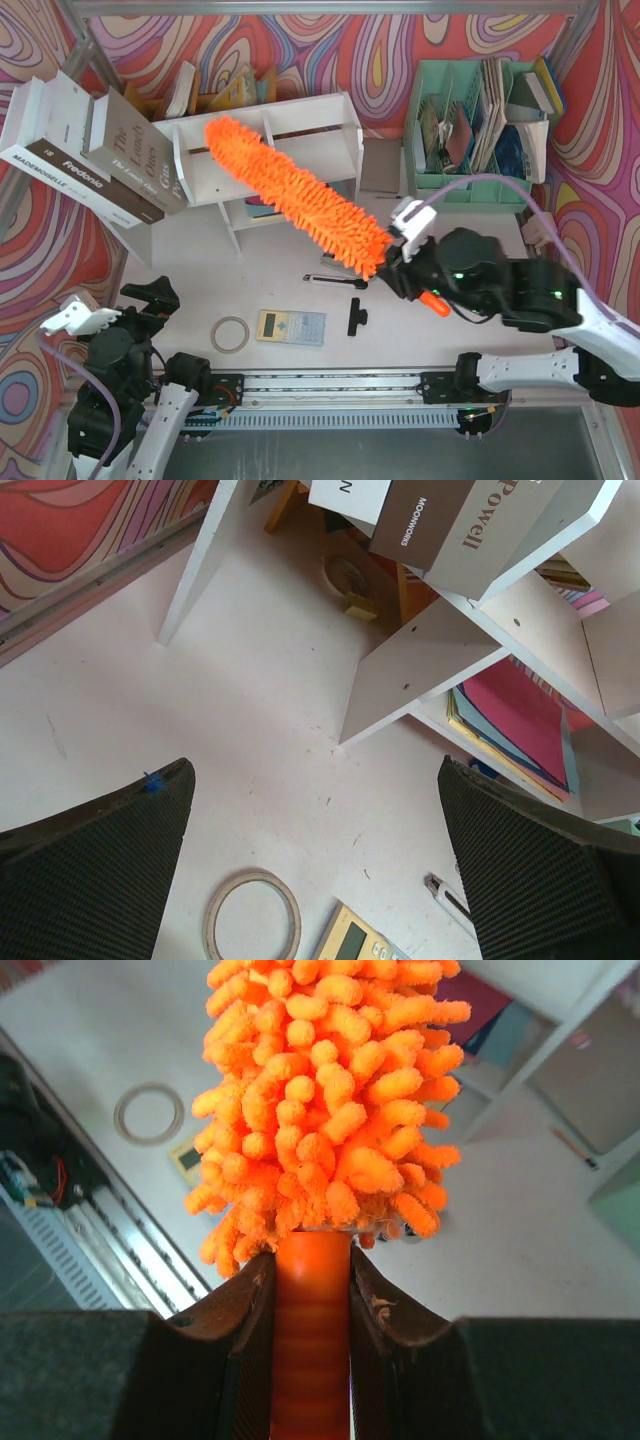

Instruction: Dust the bookshelf with a duster

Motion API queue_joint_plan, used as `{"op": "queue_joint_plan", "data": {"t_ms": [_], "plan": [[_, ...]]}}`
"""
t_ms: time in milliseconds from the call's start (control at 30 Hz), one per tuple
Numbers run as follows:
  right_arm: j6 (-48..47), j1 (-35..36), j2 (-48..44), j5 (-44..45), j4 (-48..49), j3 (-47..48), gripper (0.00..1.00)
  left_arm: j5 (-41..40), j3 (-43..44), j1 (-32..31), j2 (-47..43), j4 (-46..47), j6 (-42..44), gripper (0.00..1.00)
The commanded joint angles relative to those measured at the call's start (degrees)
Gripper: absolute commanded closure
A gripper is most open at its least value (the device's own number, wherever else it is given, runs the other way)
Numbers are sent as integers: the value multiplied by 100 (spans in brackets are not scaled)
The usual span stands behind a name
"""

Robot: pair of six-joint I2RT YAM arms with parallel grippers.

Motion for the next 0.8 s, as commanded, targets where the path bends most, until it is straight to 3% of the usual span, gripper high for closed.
{"op": "queue_joint_plan", "data": {"t_ms": [0,167,300,467,767], "plan": [[40,11,-410,745,498,358,100,-42,-20,47,77,-30,20,2],[-70,12,-235,760,1564,79,100,-51,-20,47,82,-34,13,2],[104,12,690,1159,1734,497,100,-37,-20,47,90,-35,10,1],[-235,12,1763,1031,2223,1221,100,5,-20,47,102,-24,13,1],[-328,-147,3556,1015,1734,2992,100,-4,-38,47,11,-18,8,1]]}}
